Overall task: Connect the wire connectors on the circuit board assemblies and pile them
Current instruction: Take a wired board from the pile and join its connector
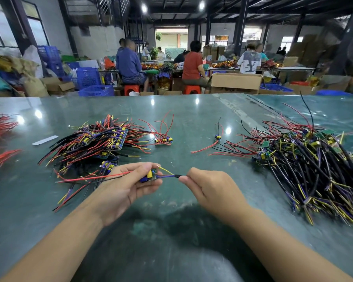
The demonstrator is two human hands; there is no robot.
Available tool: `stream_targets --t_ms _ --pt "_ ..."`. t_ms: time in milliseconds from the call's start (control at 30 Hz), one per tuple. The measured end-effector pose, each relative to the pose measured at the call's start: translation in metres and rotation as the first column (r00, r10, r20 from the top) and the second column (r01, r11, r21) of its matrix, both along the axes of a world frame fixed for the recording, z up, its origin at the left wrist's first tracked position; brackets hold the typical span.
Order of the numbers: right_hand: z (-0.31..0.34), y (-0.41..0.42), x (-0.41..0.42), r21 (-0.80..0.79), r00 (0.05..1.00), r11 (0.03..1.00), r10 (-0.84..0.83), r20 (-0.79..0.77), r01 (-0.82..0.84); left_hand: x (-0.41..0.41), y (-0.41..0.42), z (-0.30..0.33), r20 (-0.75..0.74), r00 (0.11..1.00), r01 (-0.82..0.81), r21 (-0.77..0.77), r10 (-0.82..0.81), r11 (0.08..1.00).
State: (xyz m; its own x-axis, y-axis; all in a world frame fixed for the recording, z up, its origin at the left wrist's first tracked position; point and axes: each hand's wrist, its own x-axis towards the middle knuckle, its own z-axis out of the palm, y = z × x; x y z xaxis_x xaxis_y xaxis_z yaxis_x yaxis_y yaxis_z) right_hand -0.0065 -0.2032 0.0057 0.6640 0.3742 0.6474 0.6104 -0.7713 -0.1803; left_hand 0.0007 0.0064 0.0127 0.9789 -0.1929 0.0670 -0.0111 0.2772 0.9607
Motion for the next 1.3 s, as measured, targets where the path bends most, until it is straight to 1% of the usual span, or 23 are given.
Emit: stream_targets --t_ms 67,133,233,333,433,467,533,600,667,700,733,800,833,867,900,933,967,1000,1067,1133,1200,1233,1300 --pt "-0.001 -0.001 -0.001 -0.041 1.000 0.999 0.005 -0.012 -0.006 0.001 -0.001 -0.002 -0.022 1.000 -0.008 0.005 0.008 1.000" --pt "0.000 -0.001 -0.003 -0.046 1.000 0.999 0.016 0.008 -0.016 0.002 -0.003 -0.002 -0.037 0.999 -0.021 -0.012 0.021 1.000" --pt "0.003 0.000 -0.004 0.015 1.000 1.000 0.027 0.001 -0.027 0.001 -0.003 0.002 -0.052 0.998 -0.039 -0.083 0.035 0.996" --pt "0.003 0.000 -0.004 0.081 1.000 0.997 0.015 -0.027 -0.012 0.003 0.000 0.005 -0.123 0.991 0.038 -0.161 -0.058 0.986" --pt "0.005 -0.001 -0.007 0.102 1.000 0.995 -0.011 0.007 0.010 0.006 0.005 0.006 -0.147 0.984 0.069 -0.189 -0.098 0.980" --pt "0.007 -0.003 -0.007 0.136 0.999 0.990 -0.024 0.025 0.020 0.007 0.007 0.006 -0.151 0.983 0.071 -0.202 -0.103 0.977" --pt "0.016 -0.014 -0.003 0.277 0.994 0.959 -0.090 0.070 0.067 0.009 0.012 0.007 -0.152 0.985 0.045 -0.233 -0.082 0.972" --pt "0.028 -0.035 0.003 0.412 0.964 0.895 -0.238 0.118 0.171 0.012 0.018 0.008 -0.142 0.990 -0.038 -0.259 0.001 0.965" --pt "0.040 -0.064 0.006 0.466 0.878 0.807 -0.464 0.120 0.363 0.014 0.022 0.008 -0.133 0.987 -0.120 -0.279 0.085 0.953" --pt "0.044 -0.081 0.007 0.458 0.815 0.749 -0.573 0.085 0.479 0.015 0.023 0.008 -0.131 0.985 -0.146 -0.283 0.113 0.948" --pt "0.046 -0.098 0.008 0.411 0.745 0.685 -0.667 0.023 0.601 0.015 0.024 0.008 -0.131 0.983 -0.164 -0.281 0.131 0.945" --pt "0.047 -0.130 0.008 0.202 0.580 0.550 -0.801 -0.147 0.810 0.016 0.023 0.007 -0.125 0.980 -0.182 -0.266 0.154 0.946" --pt "0.048 -0.141 0.007 0.087 0.497 0.491 -0.836 -0.231 0.867 0.017 0.023 0.007 -0.119 0.980 -0.187 -0.256 0.161 0.948" --pt "0.049 -0.147 0.005 -0.001 0.426 0.445 -0.858 -0.288 0.895 0.018 0.023 0.006 -0.112 0.979 -0.192 -0.247 0.169 0.950" --pt "0.050 -0.149 0.003 -0.053 0.374 0.410 -0.872 -0.315 0.911 0.019 0.024 0.007 -0.101 0.979 -0.199 -0.239 0.180 0.950" --pt "0.051 -0.147 0.001 -0.058 0.354 0.389 -0.883 -0.308 0.919 0.019 0.024 0.007 -0.089 0.976 -0.212 -0.230 0.197 0.950" --pt "0.052 -0.144 0.001 -0.019 0.371 0.391 -0.886 -0.276 0.920 0.020 0.024 0.007 -0.075 0.972 -0.234 -0.218 0.223 0.947" --pt "0.052 -0.139 0.001 0.047 0.423 0.424 -0.878 -0.223 0.905 0.021 0.024 0.007 -0.058 0.965 -0.264 -0.203 0.257 0.943" --pt "0.051 -0.122 0.003 0.151 0.570 0.553 -0.813 -0.119 0.819 0.021 0.024 0.006 -0.002 0.936 -0.350 -0.147 0.353 0.925" --pt "0.043 -0.096 0.007 0.151 0.704 0.689 -0.703 -0.100 0.709 0.022 0.022 0.005 0.100 0.874 -0.474 -0.046 0.476 0.879" --pt "0.027 -0.063 0.016 0.032 0.791 0.804 -0.575 -0.209 0.593 0.025 0.020 0.004 0.205 0.787 -0.593 -0.004 0.581 0.805" --pt "0.018 -0.047 0.024 -0.064 0.805 0.848 -0.521 -0.284 0.527 0.026 0.021 0.004 0.238 0.744 -0.638 -0.023 0.624 0.770" --pt "0.009 -0.025 0.048 -0.238 0.797 0.888 -0.459 -0.392 0.394 0.028 0.024 0.005 0.271 0.675 -0.692 -0.089 0.686 0.716"
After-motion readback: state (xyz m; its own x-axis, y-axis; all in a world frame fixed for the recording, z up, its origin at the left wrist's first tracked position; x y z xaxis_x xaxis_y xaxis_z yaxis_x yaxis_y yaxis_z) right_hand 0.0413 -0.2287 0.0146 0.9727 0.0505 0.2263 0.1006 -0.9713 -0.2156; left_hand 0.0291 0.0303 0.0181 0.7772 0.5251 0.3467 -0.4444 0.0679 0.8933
